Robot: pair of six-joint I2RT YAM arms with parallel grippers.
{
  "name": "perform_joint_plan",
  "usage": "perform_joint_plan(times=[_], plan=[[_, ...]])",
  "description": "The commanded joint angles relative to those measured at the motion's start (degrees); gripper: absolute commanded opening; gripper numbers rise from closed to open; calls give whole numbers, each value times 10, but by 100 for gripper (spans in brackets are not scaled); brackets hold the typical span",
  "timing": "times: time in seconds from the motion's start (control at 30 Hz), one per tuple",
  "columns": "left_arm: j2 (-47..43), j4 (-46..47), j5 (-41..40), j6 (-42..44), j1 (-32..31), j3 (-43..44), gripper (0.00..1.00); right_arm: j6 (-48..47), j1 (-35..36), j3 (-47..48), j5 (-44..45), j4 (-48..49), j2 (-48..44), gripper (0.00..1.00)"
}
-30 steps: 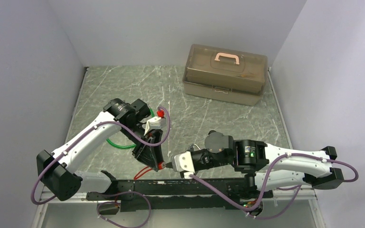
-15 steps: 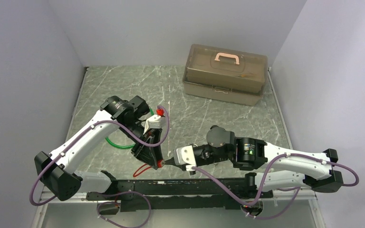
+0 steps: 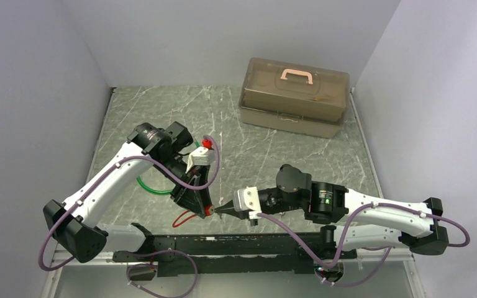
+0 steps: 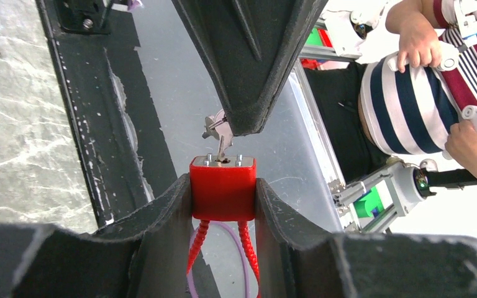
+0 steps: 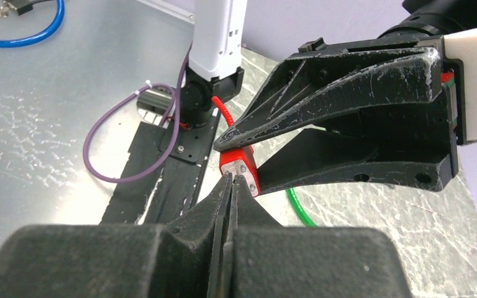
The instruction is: Unlock with the key
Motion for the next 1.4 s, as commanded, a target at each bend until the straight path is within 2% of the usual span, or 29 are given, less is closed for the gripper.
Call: perform_joint_plan(times=[0.0,0.3,0.6,0.83,1.37], plan=[[-11,8,114,15,14,51,0,23,-1,-29,7,41,5,0],[-17,8,115,21,16,45,0,52,-3,-78,24,122,-15,0],[-22,8,107,26,15,37,0,62,-31,-105,13,162,-40,0],[-24,8,99,25,7,42,0,78,-48,-110,-23,174,-34,0],[-30,8,101,24,7,52,0,92,-59,-120,-37,191,-20,0]])
